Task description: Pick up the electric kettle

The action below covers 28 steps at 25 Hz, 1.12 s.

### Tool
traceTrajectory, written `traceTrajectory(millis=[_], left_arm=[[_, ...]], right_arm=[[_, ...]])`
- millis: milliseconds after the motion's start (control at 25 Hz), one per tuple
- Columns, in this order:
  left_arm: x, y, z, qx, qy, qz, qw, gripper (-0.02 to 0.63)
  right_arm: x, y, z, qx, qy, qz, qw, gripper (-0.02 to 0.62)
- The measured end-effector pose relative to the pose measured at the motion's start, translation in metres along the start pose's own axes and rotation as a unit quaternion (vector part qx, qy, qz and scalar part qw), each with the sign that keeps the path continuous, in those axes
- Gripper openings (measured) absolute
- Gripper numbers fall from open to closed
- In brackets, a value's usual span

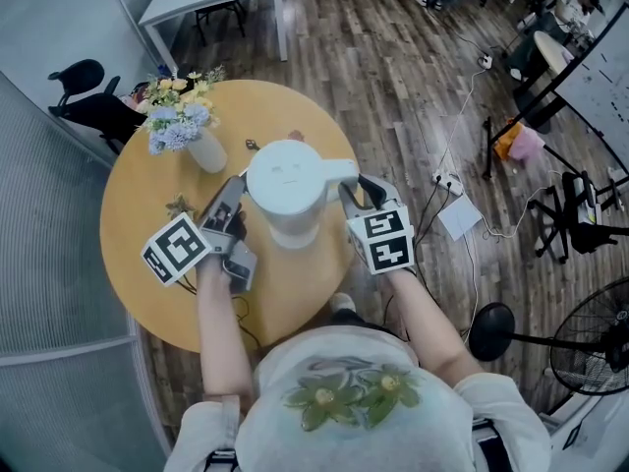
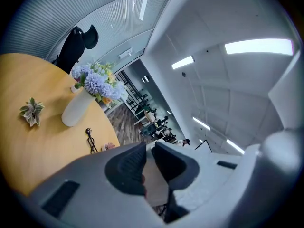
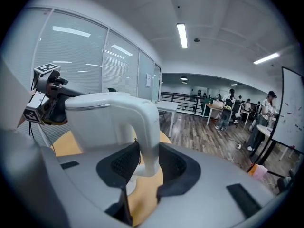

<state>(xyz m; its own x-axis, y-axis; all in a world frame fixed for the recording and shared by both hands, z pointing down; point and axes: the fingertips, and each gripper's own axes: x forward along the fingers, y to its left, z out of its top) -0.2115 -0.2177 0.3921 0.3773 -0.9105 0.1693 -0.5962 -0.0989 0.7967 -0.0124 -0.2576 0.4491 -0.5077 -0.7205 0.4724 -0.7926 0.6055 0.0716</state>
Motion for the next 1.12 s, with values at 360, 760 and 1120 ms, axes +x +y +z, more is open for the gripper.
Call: traceTrajectory(millis=[360,760,1120], left_arm=[[-0.017,-0.031,0.015,0.023,-0.028,-0.013,0.9993,0.06],[-0.044,-0.06,0.017,0.013,-0.054,-0.047,0.9974,0.06],[-0.063,-0.074,0.018,0.0,-0.07,-0.063,0.9955,0.06]], right_arm=[[-0.022,0.001,0.027,-0.005,-0.033,0.003,0.999,0.14],[-0.051,0.011,0.044,-0.013,-0.06,0.011,0.998,0.14],[-0.065,0.022,0.048,-0.007,-0.072,0.02,0.997,0.14]])
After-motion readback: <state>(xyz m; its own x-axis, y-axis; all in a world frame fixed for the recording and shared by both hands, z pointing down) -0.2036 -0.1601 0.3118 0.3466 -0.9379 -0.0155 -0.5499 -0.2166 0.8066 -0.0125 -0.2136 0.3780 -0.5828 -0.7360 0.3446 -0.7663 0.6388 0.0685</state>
